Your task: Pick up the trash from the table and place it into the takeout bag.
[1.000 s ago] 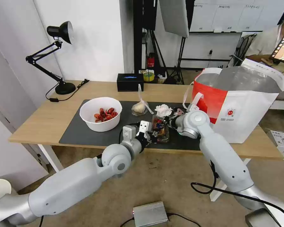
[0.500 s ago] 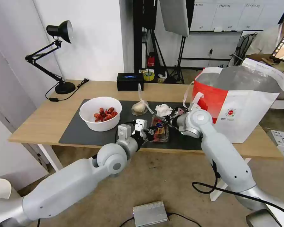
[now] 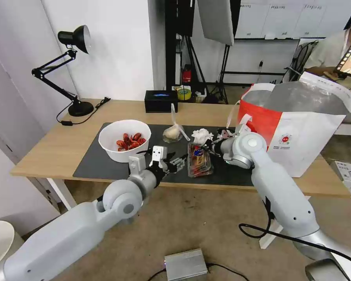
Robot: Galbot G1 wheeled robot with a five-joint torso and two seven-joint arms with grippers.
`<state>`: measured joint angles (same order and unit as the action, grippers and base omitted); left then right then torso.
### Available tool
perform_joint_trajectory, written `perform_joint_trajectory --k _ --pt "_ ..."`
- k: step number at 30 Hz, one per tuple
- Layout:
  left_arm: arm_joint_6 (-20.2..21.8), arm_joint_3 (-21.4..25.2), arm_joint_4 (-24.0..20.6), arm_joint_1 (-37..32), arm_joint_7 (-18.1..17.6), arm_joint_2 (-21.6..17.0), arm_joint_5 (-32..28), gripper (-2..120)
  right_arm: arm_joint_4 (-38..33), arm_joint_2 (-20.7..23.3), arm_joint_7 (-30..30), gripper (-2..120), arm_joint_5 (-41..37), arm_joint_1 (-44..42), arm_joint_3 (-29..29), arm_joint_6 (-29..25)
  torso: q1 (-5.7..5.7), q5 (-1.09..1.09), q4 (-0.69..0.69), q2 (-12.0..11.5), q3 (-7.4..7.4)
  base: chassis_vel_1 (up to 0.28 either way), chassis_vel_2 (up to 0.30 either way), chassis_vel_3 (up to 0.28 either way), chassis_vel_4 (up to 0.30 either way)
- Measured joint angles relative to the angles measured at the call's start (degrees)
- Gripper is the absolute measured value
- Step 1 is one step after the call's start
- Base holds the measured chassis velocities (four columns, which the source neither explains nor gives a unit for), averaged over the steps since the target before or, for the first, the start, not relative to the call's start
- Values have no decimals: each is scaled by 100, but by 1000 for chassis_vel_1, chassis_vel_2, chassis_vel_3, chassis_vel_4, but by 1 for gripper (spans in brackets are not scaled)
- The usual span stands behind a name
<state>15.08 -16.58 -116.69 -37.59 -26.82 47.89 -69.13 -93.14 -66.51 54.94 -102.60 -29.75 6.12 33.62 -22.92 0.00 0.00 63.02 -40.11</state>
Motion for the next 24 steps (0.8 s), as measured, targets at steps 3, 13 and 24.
perform_joint_trajectory --k 3,13,24 --pt "0 97 -54 -85 -5 -36 5 90 -93 35 20 1 -52 12 47 -11 0 0 0 0 0 0 0 0 0" --pt "1 417 -211 -460 -7 -178 52 100 -361 145 47 1 -210 33 216 -31 0 0 -1 0 0 0 0 0 0" --pt "-2 929 -437 -1000 0 -331 118 100 -939 380 132 1 -498 242 280 -123 0 0 0 1 1 0 0 0 0"
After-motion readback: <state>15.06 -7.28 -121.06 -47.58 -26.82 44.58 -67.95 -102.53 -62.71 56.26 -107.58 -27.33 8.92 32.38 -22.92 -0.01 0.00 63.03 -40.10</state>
